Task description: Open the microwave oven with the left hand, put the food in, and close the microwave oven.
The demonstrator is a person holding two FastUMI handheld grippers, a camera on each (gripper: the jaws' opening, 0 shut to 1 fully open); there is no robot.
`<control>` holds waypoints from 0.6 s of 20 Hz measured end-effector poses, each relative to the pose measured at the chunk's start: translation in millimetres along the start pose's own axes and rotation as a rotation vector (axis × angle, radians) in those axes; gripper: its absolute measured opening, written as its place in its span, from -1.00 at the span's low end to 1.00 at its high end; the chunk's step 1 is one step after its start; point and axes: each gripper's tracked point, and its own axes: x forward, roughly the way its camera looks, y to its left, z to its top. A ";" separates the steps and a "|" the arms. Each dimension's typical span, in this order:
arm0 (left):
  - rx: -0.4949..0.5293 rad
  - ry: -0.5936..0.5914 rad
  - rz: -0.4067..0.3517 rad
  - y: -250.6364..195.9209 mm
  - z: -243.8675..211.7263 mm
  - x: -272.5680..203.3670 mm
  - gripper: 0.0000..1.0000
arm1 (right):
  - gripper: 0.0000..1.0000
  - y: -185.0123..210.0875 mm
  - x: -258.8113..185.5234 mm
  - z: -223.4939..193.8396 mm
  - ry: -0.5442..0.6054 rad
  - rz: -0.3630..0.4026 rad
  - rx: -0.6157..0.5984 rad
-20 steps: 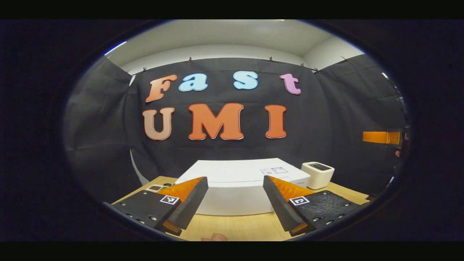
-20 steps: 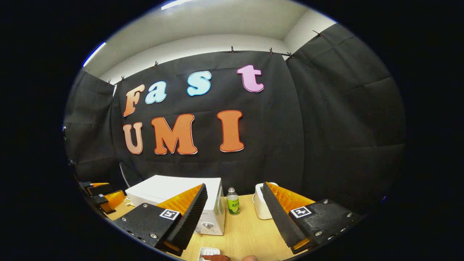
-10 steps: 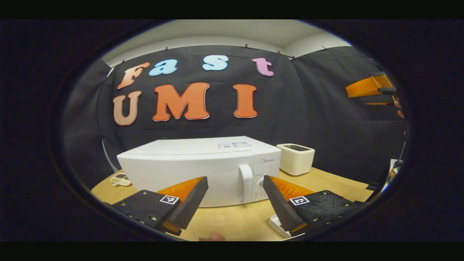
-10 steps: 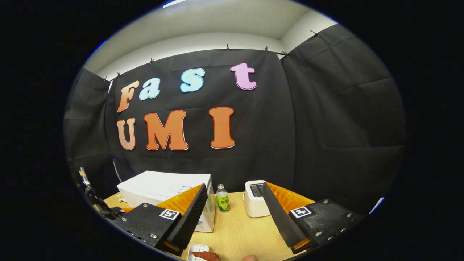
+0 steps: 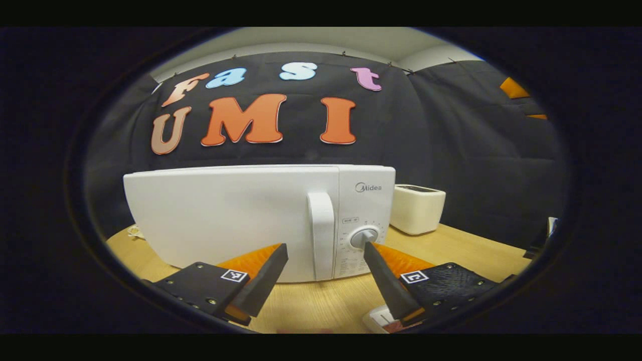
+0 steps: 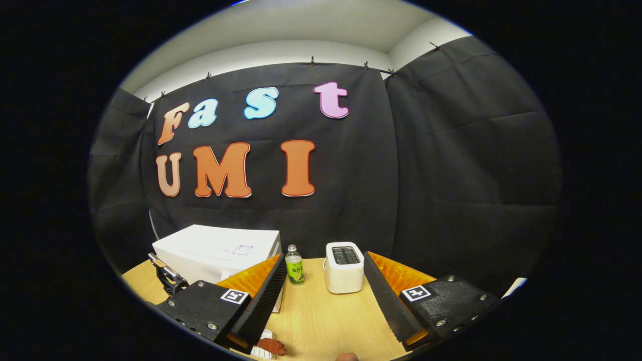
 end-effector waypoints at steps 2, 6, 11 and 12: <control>0.006 -0.019 0.018 2.0 1.6 4.1 0.80 | 0.91 -1.6 0.7 -1.6 0.001 -0.001 0.005; 0.007 -0.039 0.056 7.2 2.7 9.9 0.39 | 0.91 -5.3 1.2 -5.2 -0.002 -0.005 -0.004; -0.018 0.008 -0.006 3.1 -12.2 14.1 -0.48 | 0.91 -8.0 1.6 -11.1 0.007 -0.001 0.015; -0.032 0.010 -0.011 3.9 -12.2 14.7 -0.70 | 1.00 -8.7 1.5 -11.9 0.010 -0.001 0.022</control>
